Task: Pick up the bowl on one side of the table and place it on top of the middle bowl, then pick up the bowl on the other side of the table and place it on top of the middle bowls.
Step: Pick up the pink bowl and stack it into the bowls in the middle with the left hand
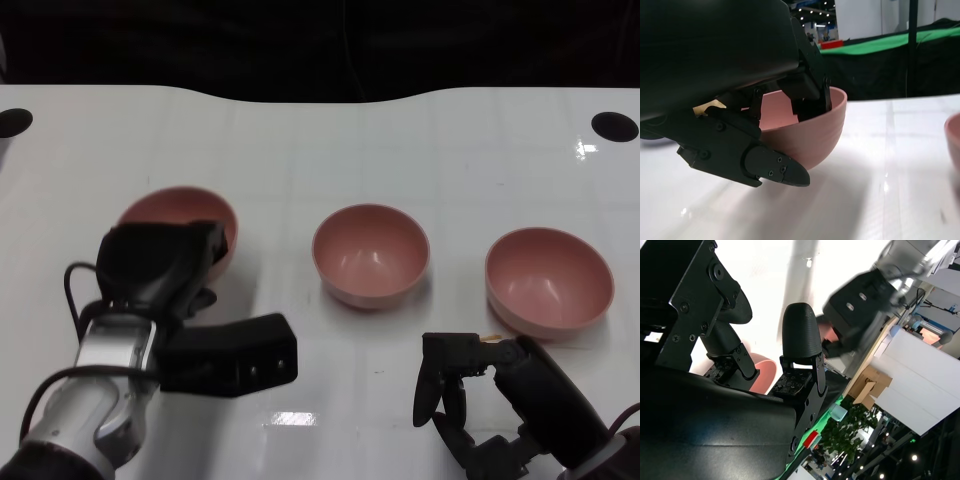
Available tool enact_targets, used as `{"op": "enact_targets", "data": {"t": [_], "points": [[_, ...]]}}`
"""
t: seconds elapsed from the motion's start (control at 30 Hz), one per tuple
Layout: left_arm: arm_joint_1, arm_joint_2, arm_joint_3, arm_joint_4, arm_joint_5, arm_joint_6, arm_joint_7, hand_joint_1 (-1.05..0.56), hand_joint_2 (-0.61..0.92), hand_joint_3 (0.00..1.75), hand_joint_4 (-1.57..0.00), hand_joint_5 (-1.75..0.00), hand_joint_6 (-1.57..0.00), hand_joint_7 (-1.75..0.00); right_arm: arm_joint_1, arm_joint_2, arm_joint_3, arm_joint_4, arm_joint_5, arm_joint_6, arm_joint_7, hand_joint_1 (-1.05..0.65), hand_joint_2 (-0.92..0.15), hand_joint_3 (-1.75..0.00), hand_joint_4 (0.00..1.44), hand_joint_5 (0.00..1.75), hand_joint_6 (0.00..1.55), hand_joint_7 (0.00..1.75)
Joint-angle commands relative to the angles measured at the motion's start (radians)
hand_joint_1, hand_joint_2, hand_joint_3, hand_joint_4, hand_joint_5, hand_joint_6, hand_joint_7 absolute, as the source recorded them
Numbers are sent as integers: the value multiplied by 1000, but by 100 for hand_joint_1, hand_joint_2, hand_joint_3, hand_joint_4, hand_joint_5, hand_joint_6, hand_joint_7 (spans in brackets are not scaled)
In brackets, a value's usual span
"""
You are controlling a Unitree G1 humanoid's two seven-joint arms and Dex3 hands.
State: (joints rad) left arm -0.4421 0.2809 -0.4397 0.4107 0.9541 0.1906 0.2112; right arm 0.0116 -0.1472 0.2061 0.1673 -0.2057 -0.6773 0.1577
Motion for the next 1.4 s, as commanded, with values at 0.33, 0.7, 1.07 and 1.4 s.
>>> {"op": "enact_targets", "data": {"t": [0.33,0.7,1.07,1.4], "points": [[-38,29,-9,-158,9,-13,-113,-27,91,8,-82,-175,-111,-21,8,-10,0,-20,3,11,1,41,-18,-159,96,175,82,145],[-110,-39,-37,-117,-16,-162,-17,-30,81,30,-84,-175,-92,-96,8,-9,5,-22,1,12,3,40,-17,-159,97,175,82,145],[-140,-102,-58,-81,-45,-221,-20,-28,83,29,-83,-175,-92,-90,6,-16,4,-22,5,12,10,37,-17,-156,97,175,81,145],[-177,-159,-69,28,-127,-318,-31,-31,63,78,-83,-175,-74,-151,4,-23,-2,-20,21,14,28,38,-20,-155,97,175,81,144]]}}
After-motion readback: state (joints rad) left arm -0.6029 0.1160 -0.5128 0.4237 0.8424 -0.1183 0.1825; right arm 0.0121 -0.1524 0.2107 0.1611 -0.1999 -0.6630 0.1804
